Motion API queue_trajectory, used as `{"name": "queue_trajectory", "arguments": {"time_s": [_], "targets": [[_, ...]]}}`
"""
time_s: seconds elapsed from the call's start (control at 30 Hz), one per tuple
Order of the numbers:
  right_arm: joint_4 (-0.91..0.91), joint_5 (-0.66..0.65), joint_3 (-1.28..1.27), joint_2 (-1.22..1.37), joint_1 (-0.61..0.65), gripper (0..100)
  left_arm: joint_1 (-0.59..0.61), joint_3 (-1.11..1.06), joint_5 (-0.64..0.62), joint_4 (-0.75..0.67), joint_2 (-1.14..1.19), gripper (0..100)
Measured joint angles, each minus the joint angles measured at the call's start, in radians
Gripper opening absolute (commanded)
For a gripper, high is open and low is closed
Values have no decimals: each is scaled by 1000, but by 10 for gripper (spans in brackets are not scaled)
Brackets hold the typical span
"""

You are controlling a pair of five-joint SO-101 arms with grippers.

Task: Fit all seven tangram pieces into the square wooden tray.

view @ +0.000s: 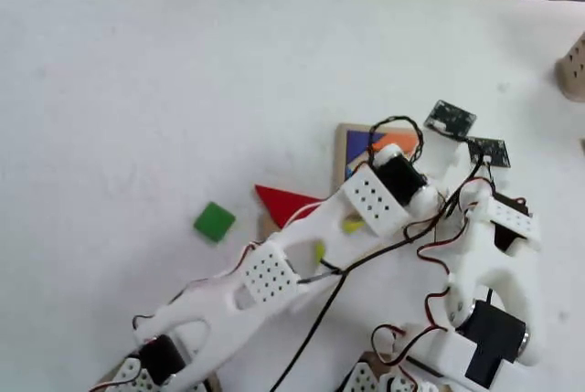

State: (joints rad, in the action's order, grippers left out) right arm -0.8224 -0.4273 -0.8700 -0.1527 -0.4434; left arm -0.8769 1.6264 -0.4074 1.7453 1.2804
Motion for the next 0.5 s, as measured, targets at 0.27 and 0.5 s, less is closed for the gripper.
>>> {"name": "queue_trajectory", "arguments": {"time_s": [0.27, 0.5], "targets": [[0, 0, 0, 0, 0, 17, -23, 0, 23, 37, -83, 20], [0, 0, 0, 0, 2, 17, 18, 0, 133, 43, -207, 20]]}}
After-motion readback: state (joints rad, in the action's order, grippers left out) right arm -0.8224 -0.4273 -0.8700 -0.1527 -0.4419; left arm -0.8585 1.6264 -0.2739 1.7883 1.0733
